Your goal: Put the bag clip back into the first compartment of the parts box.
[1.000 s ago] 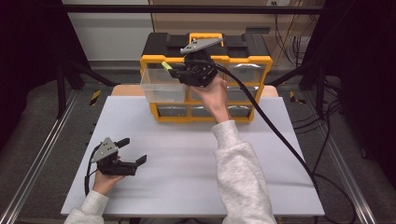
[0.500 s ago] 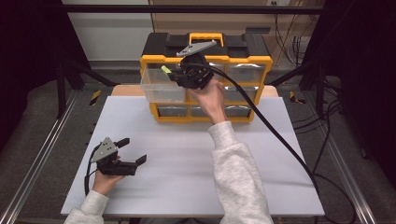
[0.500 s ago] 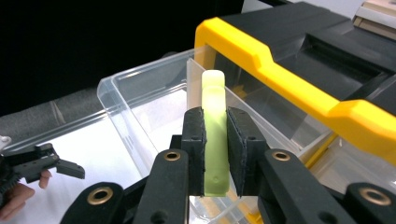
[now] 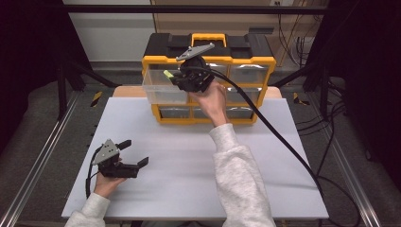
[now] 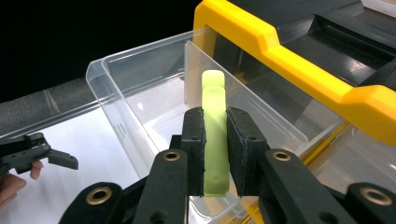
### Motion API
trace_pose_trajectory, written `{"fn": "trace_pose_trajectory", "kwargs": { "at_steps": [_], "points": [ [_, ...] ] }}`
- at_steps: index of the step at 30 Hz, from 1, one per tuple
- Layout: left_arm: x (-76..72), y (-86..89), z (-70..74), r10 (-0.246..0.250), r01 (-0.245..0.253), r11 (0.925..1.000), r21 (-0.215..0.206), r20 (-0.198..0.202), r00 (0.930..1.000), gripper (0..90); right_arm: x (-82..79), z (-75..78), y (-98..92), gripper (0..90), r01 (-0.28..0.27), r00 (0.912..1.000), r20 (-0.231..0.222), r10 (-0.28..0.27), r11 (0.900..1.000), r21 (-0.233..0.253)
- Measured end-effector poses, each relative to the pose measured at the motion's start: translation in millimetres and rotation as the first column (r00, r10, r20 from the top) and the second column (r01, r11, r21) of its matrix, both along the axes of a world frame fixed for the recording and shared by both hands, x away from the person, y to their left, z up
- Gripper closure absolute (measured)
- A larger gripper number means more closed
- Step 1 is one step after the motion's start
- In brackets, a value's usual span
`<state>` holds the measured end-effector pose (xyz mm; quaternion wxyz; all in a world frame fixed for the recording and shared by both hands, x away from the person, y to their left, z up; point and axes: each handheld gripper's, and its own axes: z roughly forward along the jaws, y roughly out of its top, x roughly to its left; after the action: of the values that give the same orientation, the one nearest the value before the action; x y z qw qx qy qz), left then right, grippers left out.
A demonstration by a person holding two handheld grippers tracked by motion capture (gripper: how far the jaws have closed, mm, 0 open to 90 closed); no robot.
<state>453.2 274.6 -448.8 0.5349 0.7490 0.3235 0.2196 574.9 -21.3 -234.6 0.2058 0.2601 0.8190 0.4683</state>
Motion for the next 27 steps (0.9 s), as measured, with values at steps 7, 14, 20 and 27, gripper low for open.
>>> {"fn": "trace_pose_trajectory", "kwargs": {
  "at_steps": [7, 14, 20, 27],
  "points": [
    [0.1, 0.0, 0.0, -0.001, 0.001, 1.0000, 0.000, 0.000, 1.0000, 1.6, 0.2, -0.7, 0.7, 74.3, 0.011, 0.9999, 0.011, -0.011, 1.000, 0.004],
    [0.0, 0.3, 0.3, 0.000, 0.000, 1.0000, -0.004, 0.000, 1.0000, 1.6, -8.9, 9.7, -6.1, 58.3, 0.016, 0.9974, 0.069, -0.020, 0.998, 0.062],
    [0.1, -0.2, 0.0, -0.001, 0.001, 1.0000, 0.001, -0.001, 1.0000, 1.6, -23.5, 23.3, -16.1, 32.6, 0.035, 0.9900, 0.132, -0.051, 0.992, 0.123],
    [-0.3, -0.5, 0.3, -0.001, 0.001, 1.0000, 0.002, 0.002, 1.0000, 1.6, -41.2, 29.0, -30.7, 10.9, 0.071, 0.9804, 0.169, -0.101, 0.982, 0.175]
  ]
}}
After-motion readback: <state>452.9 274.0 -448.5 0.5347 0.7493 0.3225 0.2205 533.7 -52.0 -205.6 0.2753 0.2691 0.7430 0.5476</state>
